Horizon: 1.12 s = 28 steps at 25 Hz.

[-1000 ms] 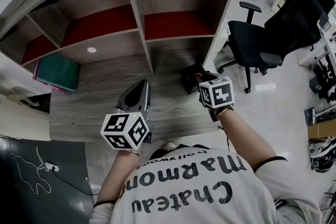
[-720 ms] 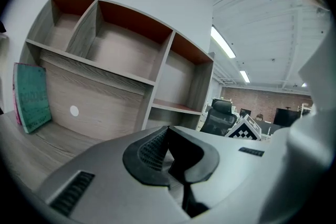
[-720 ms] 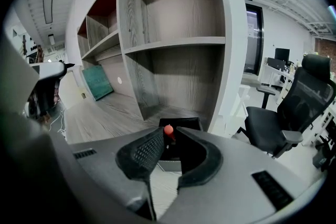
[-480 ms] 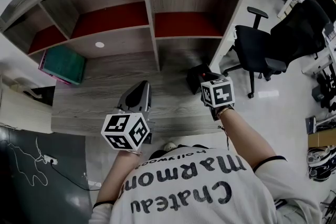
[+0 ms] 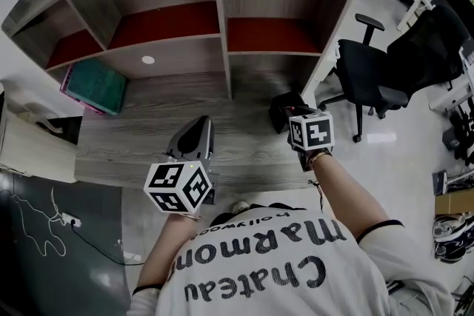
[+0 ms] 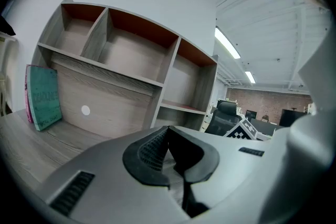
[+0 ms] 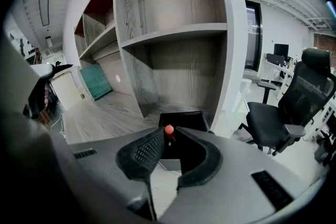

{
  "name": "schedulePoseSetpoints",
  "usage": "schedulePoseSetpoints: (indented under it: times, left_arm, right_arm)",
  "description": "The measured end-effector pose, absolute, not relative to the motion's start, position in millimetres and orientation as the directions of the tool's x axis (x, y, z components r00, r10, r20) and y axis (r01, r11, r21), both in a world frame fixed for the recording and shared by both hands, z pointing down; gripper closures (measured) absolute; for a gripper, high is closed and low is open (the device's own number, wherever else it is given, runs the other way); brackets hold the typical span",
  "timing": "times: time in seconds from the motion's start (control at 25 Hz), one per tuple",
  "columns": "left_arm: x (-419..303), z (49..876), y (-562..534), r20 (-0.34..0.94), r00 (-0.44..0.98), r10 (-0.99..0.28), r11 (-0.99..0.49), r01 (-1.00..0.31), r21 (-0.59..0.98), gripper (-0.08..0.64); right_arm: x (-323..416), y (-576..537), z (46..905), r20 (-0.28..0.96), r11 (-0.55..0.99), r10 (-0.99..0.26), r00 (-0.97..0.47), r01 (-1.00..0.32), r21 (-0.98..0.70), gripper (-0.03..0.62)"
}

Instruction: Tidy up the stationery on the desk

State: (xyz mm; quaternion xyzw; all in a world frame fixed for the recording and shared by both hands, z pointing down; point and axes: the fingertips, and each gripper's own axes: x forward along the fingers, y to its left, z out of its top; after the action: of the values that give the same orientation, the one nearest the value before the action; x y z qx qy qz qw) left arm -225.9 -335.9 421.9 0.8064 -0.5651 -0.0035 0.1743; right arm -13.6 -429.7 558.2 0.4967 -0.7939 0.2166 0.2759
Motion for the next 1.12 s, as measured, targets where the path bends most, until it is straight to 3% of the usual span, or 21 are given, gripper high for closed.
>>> schedulePoseSetpoints:
  times: [0.96,1.12]
  left_arm:
    - [-216.8,409.3,-320.0,0.161,0.321,-0.933,-0.268,-0.921,0.283,0.545]
    - [-212.2,405.4,-311.8,0.158,0.302,-0.940,-0.249,-0.925,0.288,0.546]
  right_arm:
    - [-14.6,-419.4,537.8,0.579,0.449,-0.702,-0.415,-0.889,-0.093,0.495]
    - [-16.7,-420.8,530.1,0.528,0.486,-0.701,-0.480,-0.863,-0.141,0.497]
